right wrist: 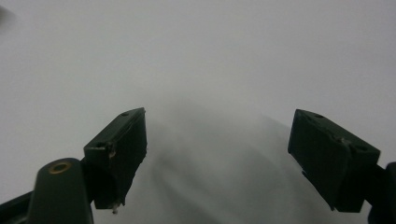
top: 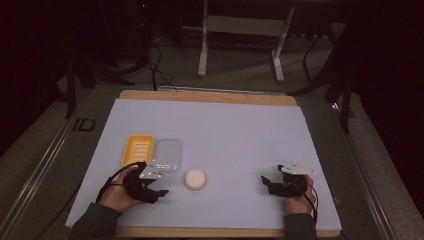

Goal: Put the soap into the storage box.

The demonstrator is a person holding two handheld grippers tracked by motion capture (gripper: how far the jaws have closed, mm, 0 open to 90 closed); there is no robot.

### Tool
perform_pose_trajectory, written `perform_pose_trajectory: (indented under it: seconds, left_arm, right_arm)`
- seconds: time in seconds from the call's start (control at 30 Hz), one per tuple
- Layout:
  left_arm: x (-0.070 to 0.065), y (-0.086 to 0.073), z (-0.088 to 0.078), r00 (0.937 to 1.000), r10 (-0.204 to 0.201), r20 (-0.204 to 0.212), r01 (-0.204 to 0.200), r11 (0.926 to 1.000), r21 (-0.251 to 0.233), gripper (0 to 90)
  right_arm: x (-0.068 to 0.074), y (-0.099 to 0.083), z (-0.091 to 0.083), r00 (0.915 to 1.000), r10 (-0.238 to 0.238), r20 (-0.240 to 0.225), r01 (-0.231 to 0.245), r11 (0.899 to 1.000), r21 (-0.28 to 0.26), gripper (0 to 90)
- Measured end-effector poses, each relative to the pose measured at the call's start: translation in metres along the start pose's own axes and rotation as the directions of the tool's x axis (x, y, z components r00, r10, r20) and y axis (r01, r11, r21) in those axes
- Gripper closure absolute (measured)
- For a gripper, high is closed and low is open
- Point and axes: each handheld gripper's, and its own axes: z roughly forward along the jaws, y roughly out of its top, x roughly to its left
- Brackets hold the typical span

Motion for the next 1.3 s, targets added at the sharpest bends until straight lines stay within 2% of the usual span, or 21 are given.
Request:
perform_pose_trajectory:
  seconds: [0.33,0.63,0.83,1.3]
  left_arm:
    - [0.004,0.015,0.002,0.9984,0.056,0.009,-0.056,0.9977,0.038,38.1]
    - [0.008,0.024,0.004,0.9967,0.078,0.021,-0.079,0.9954,0.054,38.0]
    - [0.008,0.032,0.006,0.994,0.106,0.028,-0.108,0.9917,0.071,37.4]
    - [0.01,0.045,0.007,0.9901,0.13,0.052,-0.134,0.9881,0.075,35.0]
  right_arm:
    - [-0.001,0.0,-0.001,0.9999,0.013,-0.003,-0.013,1.0,-0.009,18.8]
    - [0.0,0.0,-0.001,1.0,0.006,0.003,-0.006,1.0,-0.013,18.8]
    - [0.0,0.0,-0.001,1.0,0.008,0.002,-0.008,1.0,-0.011,18.8]
    - [0.0,0.0,-0.001,1.0,0.007,0.002,-0.007,1.0,-0.011,18.8]
